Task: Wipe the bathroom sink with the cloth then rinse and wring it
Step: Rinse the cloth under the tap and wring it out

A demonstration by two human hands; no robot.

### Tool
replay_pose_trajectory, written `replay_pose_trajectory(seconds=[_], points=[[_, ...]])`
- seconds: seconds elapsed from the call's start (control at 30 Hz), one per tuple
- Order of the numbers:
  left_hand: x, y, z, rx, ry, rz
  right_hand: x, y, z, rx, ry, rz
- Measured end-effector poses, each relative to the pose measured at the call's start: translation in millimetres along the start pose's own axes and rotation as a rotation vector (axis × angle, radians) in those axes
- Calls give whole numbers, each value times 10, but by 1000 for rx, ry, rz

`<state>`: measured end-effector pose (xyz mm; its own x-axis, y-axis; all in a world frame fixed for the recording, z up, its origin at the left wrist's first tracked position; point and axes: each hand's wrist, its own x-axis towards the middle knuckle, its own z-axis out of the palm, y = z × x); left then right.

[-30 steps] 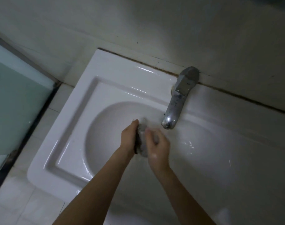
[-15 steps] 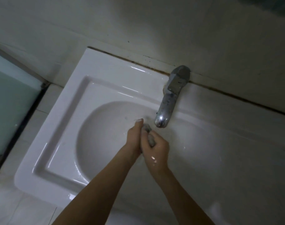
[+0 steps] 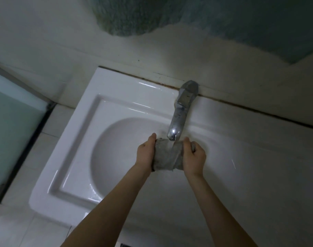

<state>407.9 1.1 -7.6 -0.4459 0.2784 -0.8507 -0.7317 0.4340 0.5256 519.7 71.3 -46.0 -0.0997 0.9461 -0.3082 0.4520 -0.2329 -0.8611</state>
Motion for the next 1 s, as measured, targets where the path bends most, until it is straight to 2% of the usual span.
replay_pose_trajectory(seconds=[0.13, 0.23, 0.3, 0.4, 0.43, 0.5, 0.6, 0.83, 1.0], points=[[-17, 14, 94, 47, -7, 32, 10, -1, -104, -56, 7, 23], [-101, 44, -16, 5, -16, 6, -73, -150, -200, -207, -192, -88], [-159, 51, -135, 12, -15, 16, -160, -392, -273, -331, -234, -288], [-295, 36, -304, 76, 7, 60, -249, -880, -352, -354, -32, -676], [-341, 36, -357, 94, 20, 78, -244, -1026, -357, -391, -12, -775], [-411, 39, -470, 107, 38, 98, -194, -1228, -329, -515, -109, -885], [-489, 74, -621, 88, 37, 114, -86, -1250, -281, -620, -262, -906], [-709, 129, -702, 83, -2, 154, -115, -949, -269, -723, -335, -986], [-1076, 226, -690, 139, -111, 215, -336, -1093, -433, -659, -347, -934]])
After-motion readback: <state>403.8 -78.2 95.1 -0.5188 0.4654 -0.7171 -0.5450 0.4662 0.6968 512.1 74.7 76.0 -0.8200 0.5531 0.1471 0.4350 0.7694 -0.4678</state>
